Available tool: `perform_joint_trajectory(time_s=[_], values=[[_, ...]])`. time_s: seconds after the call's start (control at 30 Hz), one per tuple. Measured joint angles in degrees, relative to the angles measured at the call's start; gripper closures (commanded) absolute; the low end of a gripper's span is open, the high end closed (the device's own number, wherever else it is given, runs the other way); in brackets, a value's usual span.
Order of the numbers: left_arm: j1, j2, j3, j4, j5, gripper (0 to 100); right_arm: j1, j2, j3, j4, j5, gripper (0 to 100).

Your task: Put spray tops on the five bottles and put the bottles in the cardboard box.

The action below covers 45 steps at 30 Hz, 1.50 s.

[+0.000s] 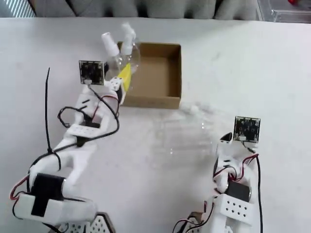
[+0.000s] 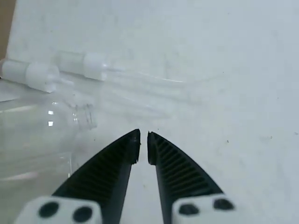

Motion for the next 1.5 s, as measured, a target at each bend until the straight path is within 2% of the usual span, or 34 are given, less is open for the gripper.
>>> perform_joint_trajectory(time_s=[1.37,1.5], values=[[-1.1,9.2,-1.2,-2.6,0.0,97,0.0,0.0,0.0,0.0,0.0,98.1],[-1.1,9.2,-1.2,-2.7,0.0,95,0.0,0.0,0.0,0.0,0.0,98.1]])
